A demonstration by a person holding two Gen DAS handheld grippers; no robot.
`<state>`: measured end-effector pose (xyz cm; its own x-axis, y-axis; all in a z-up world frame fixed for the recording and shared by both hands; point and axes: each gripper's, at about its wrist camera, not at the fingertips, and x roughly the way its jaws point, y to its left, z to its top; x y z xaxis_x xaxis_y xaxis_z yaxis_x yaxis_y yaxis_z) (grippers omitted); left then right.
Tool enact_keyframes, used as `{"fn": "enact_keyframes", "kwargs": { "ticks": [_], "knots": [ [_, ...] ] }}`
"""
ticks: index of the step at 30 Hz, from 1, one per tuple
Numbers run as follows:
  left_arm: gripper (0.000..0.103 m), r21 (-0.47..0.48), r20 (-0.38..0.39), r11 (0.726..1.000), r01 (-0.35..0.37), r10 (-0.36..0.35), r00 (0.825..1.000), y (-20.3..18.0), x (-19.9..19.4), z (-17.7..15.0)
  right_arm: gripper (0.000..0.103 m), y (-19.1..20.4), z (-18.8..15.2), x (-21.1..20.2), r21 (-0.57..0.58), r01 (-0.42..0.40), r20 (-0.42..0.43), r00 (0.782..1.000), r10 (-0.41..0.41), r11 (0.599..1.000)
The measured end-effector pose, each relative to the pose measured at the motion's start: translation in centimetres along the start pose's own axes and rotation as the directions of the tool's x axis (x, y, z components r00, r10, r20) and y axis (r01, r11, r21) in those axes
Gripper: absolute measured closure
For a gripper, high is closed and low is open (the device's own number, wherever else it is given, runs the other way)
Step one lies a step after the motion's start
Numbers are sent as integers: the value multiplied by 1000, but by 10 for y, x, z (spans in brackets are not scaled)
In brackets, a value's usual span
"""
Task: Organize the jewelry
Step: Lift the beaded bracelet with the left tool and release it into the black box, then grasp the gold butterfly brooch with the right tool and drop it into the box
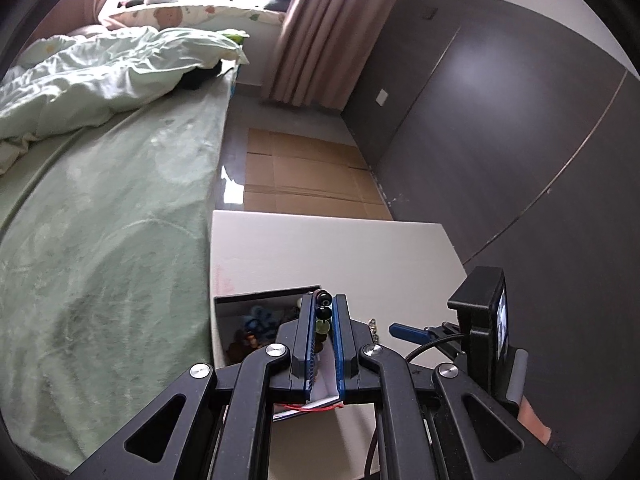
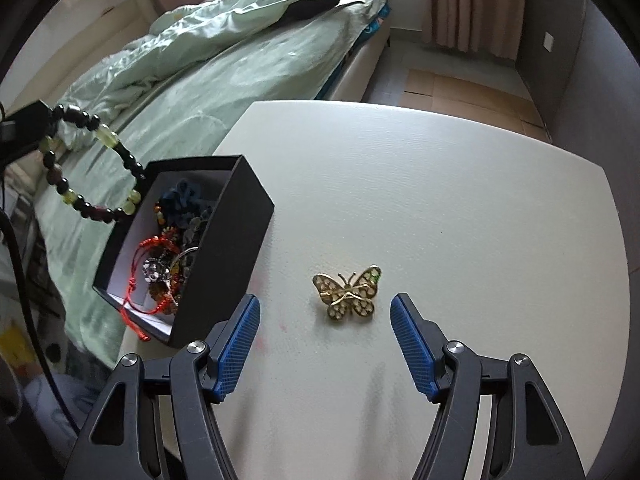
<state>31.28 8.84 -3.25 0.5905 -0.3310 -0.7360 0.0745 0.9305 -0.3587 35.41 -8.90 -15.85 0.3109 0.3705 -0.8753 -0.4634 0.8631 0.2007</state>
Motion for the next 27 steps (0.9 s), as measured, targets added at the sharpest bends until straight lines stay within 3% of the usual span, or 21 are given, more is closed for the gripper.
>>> {"fn": "enact_keyframes", "kwargs": {
  "ticks": [9, 12, 13, 14, 15, 16, 18, 27],
  "knots": [
    [95, -24, -74, 999, -21, 19, 997, 17, 25, -4, 36, 3, -1, 16, -49, 47, -20, 999, -48, 998],
    [94, -31, -119, 998, -50, 46, 992, 20, 36, -5, 50, 6, -1, 19, -89, 81, -11, 997, -82, 993],
    [92, -34, -129, 998, -46, 42, 991, 21, 38, -5, 60, 7, -1, 19, -97, 83, -8, 996, -85, 992],
    [90, -34, -134, 998, -47, 42, 990, 21, 39, -6, 68, 6, -1, 18, -96, 81, -5, 997, -82, 992],
    [80, -33, -136, 998, -52, 47, 990, 21, 40, -7, 68, 3, 0, 18, -82, 65, -9, 998, -66, 995],
    [61, -32, -135, 998, -57, 52, 990, 21, 40, -8, 68, 0, 0, 17, -68, 53, -12, 998, -54, 996],
    [40, -31, -115, 997, -67, 63, 991, 21, 37, -8, 68, -2, 1, 14, -55, 56, -12, 998, -56, 997],
    [38, -66, -77, 995, -80, 75, 994, 26, 27, -10, 68, 4, 13, -29, -5, -20, 101, 995, 20, 1000]
  ]
}}
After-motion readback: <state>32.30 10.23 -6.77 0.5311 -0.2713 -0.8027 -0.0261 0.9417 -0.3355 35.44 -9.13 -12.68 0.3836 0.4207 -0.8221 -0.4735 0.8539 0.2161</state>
